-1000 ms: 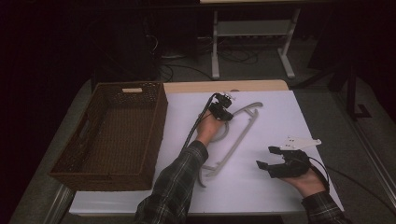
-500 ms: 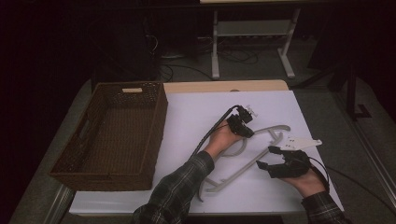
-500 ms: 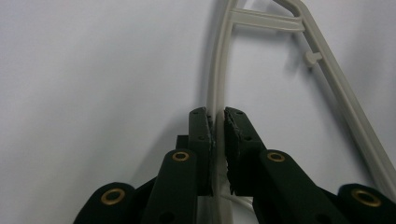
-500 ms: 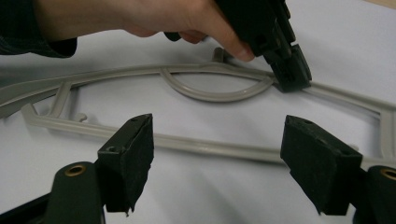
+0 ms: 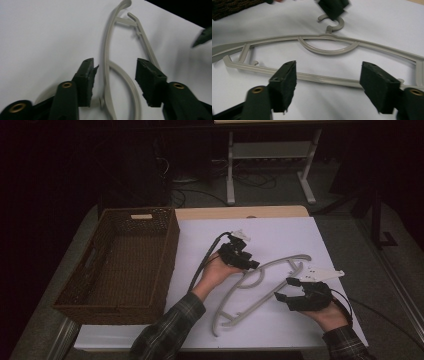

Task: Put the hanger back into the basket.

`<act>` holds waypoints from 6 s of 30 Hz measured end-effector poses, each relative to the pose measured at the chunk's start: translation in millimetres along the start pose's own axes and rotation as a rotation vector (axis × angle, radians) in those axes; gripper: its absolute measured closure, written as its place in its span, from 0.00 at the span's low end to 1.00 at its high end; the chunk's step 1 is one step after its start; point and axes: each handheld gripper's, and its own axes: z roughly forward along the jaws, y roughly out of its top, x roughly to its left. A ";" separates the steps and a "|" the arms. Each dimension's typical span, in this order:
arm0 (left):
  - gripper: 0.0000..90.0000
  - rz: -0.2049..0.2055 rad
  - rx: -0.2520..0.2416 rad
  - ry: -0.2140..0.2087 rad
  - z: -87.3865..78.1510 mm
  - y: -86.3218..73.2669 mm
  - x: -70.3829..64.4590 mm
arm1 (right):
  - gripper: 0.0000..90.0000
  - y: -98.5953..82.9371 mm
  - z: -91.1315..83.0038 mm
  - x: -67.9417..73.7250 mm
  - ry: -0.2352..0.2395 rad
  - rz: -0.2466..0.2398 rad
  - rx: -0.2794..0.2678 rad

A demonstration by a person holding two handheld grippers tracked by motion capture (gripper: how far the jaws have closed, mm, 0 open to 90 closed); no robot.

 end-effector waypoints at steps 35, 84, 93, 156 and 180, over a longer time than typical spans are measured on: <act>0.21 -0.049 -0.023 0.124 -50.0 -85.1 -18.3 | 1.00 -10.2 53.7 5.4 0.001 -0.019 0.145; 0.91 -0.070 -0.029 0.031 -16.4 -73.4 -23.5 | 0.99 -10.1 50.2 8.4 -0.007 -0.040 0.142; 0.92 -0.080 -0.060 0.057 -28.8 -67.6 -23.8 | 0.66 -4.4 34.4 20.9 0.022 -0.068 0.056; 0.91 -0.182 -0.173 0.440 -303.1 -58.6 37.6 | 0.14 -12.4 28.3 21.2 -0.057 -0.033 0.011; 0.91 -0.283 -0.160 0.613 -374.9 -136.3 73.5 | 0.11 -9.6 6.1 26.7 -0.045 -0.025 -0.068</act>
